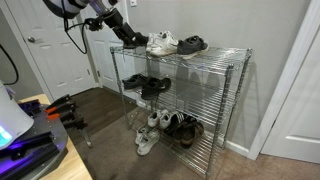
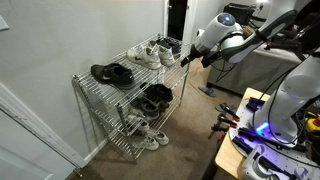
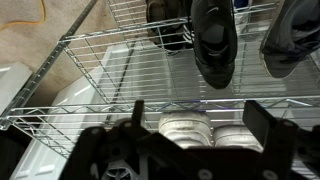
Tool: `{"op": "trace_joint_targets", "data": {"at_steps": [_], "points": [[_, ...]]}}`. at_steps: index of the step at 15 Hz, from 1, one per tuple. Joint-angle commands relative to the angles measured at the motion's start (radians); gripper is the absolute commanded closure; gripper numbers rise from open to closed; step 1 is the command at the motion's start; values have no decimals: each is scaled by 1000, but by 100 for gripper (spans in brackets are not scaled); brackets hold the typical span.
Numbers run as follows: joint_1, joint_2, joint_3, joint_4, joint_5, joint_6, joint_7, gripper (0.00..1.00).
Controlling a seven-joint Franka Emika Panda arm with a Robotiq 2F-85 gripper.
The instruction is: Remove the black shoes from the second rack and put it on the top rack next to its matching shoe
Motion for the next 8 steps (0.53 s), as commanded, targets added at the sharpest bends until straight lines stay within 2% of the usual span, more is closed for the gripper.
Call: {"op": "trace_joint_targets", "data": {"at_steps": [1,4,8], "points": [[-26,69,29,26,-95,24,93,0],[-29,137,39,70,-207,22,203,0],[-27,264,5,199,-432,20,419,0]]}}
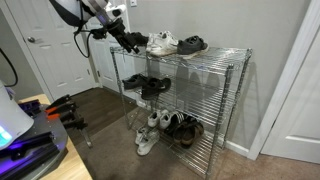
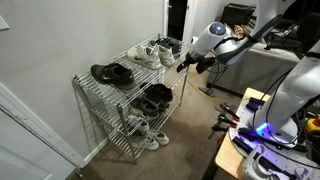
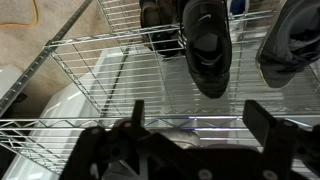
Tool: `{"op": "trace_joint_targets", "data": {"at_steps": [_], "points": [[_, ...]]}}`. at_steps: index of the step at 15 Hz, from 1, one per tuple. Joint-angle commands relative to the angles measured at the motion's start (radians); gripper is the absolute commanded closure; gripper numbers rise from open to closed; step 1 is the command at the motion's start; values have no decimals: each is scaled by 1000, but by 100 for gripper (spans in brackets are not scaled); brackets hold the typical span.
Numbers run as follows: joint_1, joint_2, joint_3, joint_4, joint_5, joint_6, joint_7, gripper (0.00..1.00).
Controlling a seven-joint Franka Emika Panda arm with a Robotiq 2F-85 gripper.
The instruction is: Remove the black shoes from the second rack and put it on the top rack next to its matching shoe
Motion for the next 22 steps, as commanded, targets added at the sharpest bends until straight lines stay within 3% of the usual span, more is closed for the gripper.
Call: {"op": "trace_joint_targets", "data": {"at_steps": [1,6,12,14,22], "points": [[-14,152,-25,138,-195,21,203,0],[10,348,-78,282,-476,14,472,0],[-5,523,-69,396,-710,4,693,0],[0,506,-75,375,-671,-1,646,0],[1,564,-71,418,-709,-10,678,0]]}}
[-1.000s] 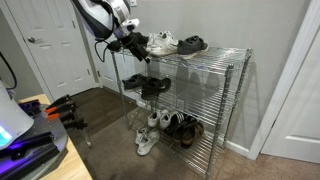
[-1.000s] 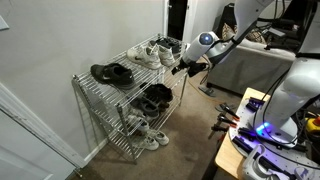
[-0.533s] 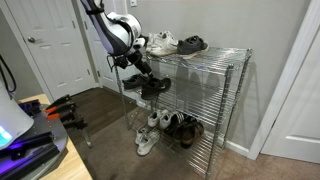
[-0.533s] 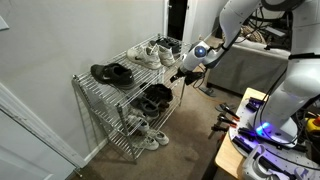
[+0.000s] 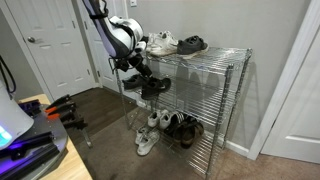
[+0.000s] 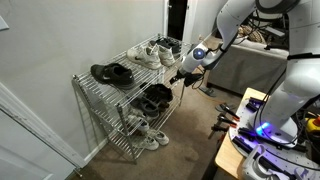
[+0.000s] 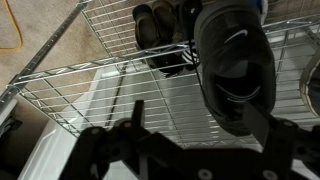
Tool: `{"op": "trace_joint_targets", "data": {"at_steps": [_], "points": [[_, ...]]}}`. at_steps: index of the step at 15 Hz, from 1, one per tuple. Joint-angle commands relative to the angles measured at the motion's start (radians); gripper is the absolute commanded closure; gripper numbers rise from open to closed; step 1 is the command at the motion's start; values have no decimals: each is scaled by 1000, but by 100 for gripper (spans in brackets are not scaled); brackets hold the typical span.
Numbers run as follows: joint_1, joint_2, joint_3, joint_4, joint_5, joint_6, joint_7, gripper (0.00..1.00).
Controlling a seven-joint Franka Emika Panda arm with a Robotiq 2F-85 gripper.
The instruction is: Remove the black shoes from the second rack and put it on the top rack next to its matching shoe
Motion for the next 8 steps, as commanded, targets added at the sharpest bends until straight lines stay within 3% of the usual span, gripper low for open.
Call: {"op": "trace_joint_targets", "data": {"at_steps": [1,8], "points": [[4,26,6,22,-27,-17,34,0],[-8,144,46,130,-103,-1,136,0]]}}
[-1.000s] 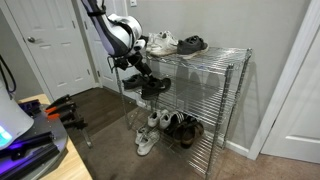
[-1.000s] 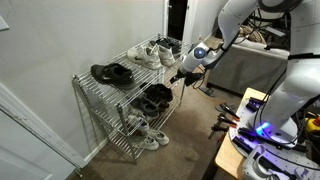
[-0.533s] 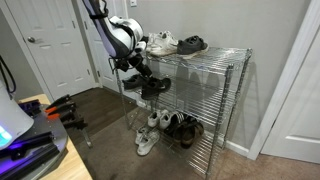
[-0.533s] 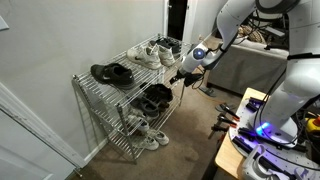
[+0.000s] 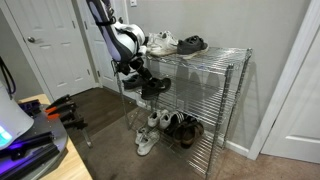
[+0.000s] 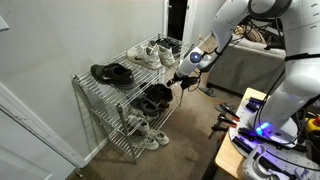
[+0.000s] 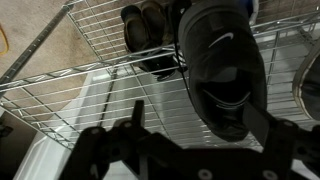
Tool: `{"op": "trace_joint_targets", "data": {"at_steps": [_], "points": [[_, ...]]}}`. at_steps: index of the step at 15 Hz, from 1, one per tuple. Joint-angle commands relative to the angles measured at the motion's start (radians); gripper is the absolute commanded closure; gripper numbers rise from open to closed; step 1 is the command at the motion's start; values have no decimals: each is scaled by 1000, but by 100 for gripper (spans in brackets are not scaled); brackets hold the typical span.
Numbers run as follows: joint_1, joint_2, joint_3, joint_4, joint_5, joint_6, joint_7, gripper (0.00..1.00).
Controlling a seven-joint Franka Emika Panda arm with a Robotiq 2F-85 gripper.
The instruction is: Remove the black shoes from the second rack and put it on the top rack next to its matching shoe
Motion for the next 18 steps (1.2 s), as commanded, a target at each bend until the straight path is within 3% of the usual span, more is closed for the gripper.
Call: {"op": "trace_joint_targets", "data": {"at_steps": [1,10,11,13,18], "points": [[-10,74,22,69,-54,3,68,0],[-13,243,36,202,-141,-6,140,0],[-13,257,36,213,-151,-7,139,25],[-13,274,36,231,-166,-9,138,32],[-12,295,40,253,-183,-11,138,65]]}}
